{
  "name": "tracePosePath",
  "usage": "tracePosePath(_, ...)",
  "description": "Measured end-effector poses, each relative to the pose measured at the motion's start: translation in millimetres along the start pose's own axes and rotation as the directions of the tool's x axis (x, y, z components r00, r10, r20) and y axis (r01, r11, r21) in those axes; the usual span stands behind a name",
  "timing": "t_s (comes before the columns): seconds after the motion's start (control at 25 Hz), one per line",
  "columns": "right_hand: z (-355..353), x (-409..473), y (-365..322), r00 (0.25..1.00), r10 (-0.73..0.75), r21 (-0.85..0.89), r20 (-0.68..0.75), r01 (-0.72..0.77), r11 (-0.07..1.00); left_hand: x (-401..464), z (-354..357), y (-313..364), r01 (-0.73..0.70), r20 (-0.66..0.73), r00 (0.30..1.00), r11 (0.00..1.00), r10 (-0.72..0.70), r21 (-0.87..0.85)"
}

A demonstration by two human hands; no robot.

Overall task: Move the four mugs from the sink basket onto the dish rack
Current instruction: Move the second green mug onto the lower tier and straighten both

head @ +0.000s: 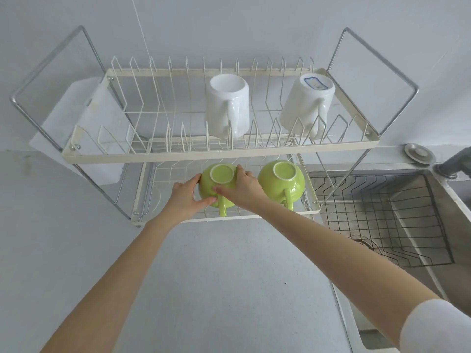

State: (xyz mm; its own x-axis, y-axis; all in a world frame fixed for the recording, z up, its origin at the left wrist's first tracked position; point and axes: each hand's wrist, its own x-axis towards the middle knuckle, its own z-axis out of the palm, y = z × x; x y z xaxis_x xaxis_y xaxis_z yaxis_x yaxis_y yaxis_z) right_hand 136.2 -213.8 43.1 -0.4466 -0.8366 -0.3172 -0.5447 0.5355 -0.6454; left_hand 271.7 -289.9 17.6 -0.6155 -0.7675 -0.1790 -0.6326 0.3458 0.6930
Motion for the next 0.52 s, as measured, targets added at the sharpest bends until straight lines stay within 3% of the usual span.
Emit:
tracePosePath(0.2, -11.8, -11.5, 4.3, 0.990, -0.139, -0.084, -0.023, 0.137, 0.987, -4.2, -3.1, 6.8, -0.007, 0.024, 1.000, 0.998, 0.005, 0.058)
tracePosePath(0.36, -39.9, -25.1, 24.4, 0.929, -0.327, -0.184, -0.175, 0.296, 0.937, -5.0, -5.5, 18.3, -0.040, -0.050, 0.998, 0.997, 0.044, 0.069)
tracePosePath(0.52, -67.3, -28.0, 61.0, 0.926, -0.303, -0.316, -0.224, 0.225, 0.922, 0.4, 2.5, 38.2, -0.099, -0.073, 0.992, 0.994, 0.102, 0.051)
